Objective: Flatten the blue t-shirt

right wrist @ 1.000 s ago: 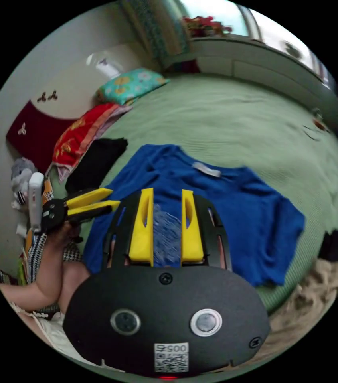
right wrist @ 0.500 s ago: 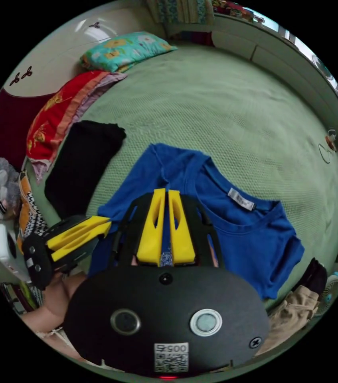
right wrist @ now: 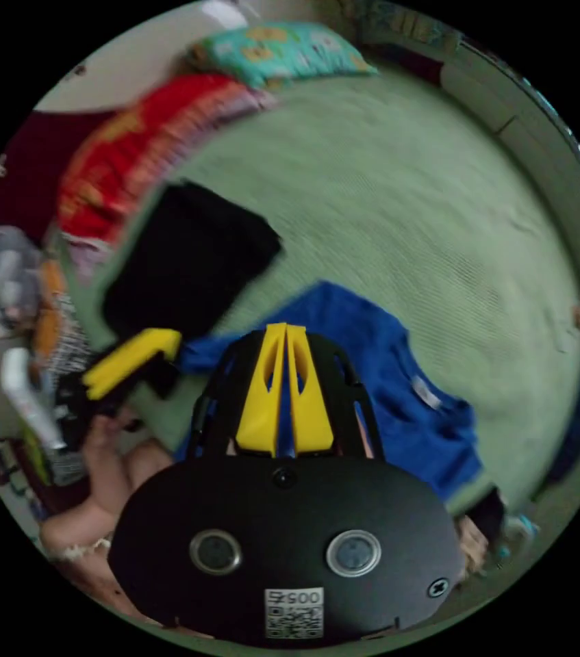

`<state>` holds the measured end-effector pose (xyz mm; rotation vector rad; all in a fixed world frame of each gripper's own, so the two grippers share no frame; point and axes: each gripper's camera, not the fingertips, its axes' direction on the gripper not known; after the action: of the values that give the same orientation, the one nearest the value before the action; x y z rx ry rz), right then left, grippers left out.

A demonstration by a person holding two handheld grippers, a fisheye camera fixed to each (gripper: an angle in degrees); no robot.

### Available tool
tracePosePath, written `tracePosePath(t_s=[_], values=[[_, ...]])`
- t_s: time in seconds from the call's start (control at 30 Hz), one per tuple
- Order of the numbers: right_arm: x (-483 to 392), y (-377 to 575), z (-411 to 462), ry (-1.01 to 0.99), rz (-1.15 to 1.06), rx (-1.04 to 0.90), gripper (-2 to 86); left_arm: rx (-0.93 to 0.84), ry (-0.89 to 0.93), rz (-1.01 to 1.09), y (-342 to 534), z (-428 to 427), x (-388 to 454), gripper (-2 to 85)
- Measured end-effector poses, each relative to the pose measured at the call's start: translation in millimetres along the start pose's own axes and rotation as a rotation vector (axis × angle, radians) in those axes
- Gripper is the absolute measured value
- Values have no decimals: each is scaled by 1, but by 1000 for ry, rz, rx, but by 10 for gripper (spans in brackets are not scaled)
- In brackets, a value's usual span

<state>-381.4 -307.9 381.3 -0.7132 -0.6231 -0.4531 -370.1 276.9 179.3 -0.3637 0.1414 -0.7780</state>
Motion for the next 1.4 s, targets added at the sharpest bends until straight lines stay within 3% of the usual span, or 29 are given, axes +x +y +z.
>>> tracePosePath(t_s=[0.07,0.13,0.3,0.47,0.6,0.7,0.8,0.97,1.1,1.33,1.4], values=[[0,-7,-11,-244,-64,121,-11,3,-2,-11,-2,-2,-7,-6],[-3,-13,-12,-327,-105,139,-11,11,-7,-30,-4,-5,-17,-6],[-28,-15,-13,-238,-215,142,-11,34,-30,-76,-5,-14,-34,-4],[-38,9,-17,12,-273,124,-9,46,68,52,-3,-20,-24,13],[-24,27,-11,-1,-265,67,13,-26,106,154,1,-13,-10,74],[-10,44,-3,-31,-227,37,50,-64,121,180,4,-10,-4,98],[-2,59,11,-85,-187,-12,62,-95,77,185,8,-8,2,65],[-7,84,32,-101,-164,-122,0,-94,10,169,17,-11,10,16],[-14,97,6,-193,-145,-32,-13,-55,18,87,25,-18,10,5],[-10,116,-23,-273,197,84,-5,43,-70,-57,50,-34,19,-5],[-17,139,-38,-265,171,168,-8,58,-39,-38,58,-39,26,-4]])
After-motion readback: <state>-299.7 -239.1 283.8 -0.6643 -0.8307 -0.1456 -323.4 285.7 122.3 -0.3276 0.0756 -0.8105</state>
